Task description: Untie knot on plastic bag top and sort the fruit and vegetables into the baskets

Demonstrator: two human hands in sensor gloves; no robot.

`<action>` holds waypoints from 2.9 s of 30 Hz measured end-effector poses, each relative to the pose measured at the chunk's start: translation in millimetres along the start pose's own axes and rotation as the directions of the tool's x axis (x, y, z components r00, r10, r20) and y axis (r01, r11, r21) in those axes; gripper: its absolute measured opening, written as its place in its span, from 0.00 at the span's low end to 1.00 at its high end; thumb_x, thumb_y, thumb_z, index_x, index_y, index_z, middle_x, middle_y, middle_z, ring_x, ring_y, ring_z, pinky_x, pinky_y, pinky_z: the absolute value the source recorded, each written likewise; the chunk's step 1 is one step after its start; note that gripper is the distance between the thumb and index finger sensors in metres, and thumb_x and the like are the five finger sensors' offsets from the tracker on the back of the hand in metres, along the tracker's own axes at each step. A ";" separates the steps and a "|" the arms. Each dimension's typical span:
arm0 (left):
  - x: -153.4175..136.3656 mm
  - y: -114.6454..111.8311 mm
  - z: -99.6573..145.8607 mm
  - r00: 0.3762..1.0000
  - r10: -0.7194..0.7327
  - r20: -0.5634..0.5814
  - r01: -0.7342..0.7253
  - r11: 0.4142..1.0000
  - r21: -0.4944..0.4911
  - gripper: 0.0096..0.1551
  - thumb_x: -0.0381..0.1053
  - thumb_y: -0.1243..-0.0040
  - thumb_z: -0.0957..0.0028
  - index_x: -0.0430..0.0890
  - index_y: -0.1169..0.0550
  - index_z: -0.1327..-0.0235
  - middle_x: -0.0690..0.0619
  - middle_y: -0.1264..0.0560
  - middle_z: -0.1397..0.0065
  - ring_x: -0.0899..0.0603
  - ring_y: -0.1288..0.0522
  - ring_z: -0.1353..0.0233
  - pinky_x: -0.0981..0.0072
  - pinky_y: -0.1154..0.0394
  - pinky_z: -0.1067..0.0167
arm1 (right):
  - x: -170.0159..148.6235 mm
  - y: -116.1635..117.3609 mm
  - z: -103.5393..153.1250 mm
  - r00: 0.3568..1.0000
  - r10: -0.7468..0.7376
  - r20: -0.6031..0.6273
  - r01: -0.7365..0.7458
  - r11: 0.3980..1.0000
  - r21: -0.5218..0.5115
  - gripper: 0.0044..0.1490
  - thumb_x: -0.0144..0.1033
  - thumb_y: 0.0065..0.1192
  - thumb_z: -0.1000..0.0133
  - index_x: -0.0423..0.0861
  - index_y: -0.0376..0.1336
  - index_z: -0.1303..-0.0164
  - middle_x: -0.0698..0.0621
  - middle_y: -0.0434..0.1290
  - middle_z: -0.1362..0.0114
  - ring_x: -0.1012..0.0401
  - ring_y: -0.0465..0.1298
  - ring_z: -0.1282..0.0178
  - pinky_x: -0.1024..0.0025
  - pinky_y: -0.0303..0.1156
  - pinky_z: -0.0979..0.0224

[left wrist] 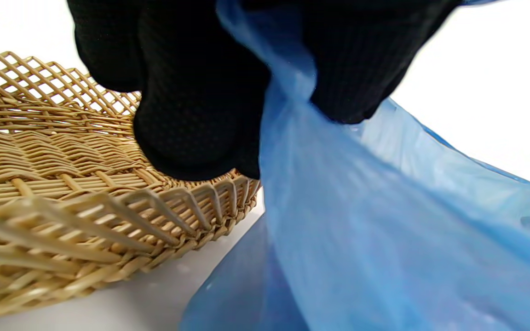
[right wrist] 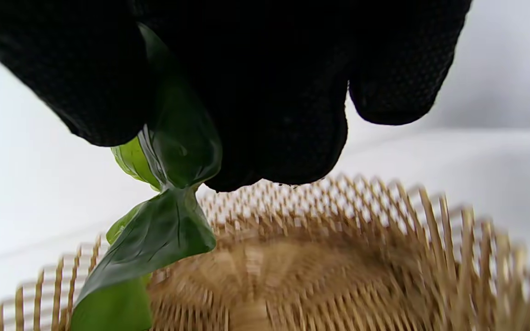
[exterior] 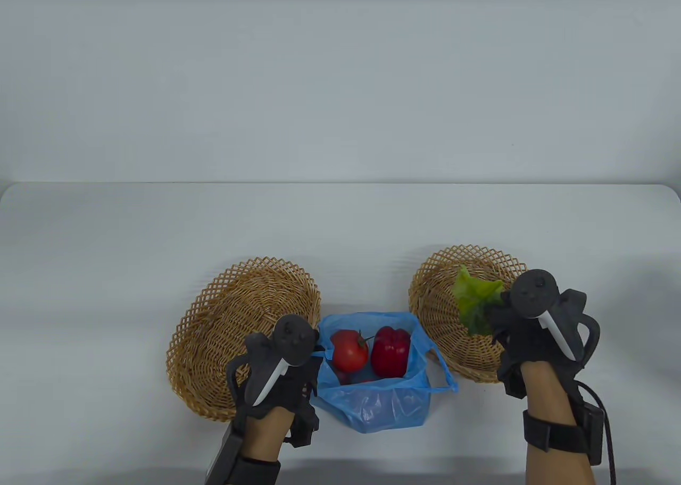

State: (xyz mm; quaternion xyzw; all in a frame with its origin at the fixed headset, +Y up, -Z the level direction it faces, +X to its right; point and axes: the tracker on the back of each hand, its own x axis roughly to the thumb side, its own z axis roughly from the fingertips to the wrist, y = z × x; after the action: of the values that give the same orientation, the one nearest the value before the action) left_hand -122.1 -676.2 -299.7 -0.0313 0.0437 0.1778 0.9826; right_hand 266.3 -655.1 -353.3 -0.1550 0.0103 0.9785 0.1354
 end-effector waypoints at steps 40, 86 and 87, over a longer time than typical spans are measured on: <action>2.3 -3.1 -0.3 1.000 -0.017 -0.003 0.017 1.000 -0.024 0.22 0.56 0.33 0.52 0.55 0.18 0.44 0.58 0.11 0.54 0.47 0.12 0.57 0.46 0.26 0.33 | 148.3 86.4 94.1 0.684 0.535 0.495 -0.479 0.842 -0.249 0.51 0.52 0.76 0.55 0.48 0.57 0.23 0.44 0.70 0.24 0.47 0.71 0.27 0.40 0.65 0.25; -0.2 -3.3 -2.0 0.999 -0.019 -0.028 0.018 0.999 -0.041 0.22 0.56 0.33 0.52 0.55 0.18 0.44 0.58 0.11 0.54 0.47 0.12 0.57 0.46 0.26 0.33 | 149.8 93.9 100.0 0.593 0.577 0.562 -0.516 0.808 -0.285 0.65 0.60 0.81 0.66 0.55 0.51 0.21 0.46 0.71 0.23 0.47 0.68 0.21 0.29 0.52 0.21; -0.8 -3.2 -2.3 0.999 -0.019 -0.032 0.017 0.999 -0.041 0.22 0.56 0.33 0.52 0.55 0.18 0.44 0.58 0.11 0.54 0.47 0.12 0.57 0.46 0.26 0.33 | 149.2 87.3 99.7 0.610 0.553 0.567 -0.496 0.825 -0.271 0.65 0.60 0.80 0.66 0.55 0.51 0.21 0.46 0.71 0.23 0.46 0.68 0.21 0.29 0.52 0.21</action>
State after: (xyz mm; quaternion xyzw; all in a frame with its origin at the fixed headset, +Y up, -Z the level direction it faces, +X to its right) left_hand -121.8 -679.6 -301.8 -0.0544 0.0557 0.1693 0.9825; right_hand 76.4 -693.9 -306.0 0.1816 -0.0324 0.9683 -0.1684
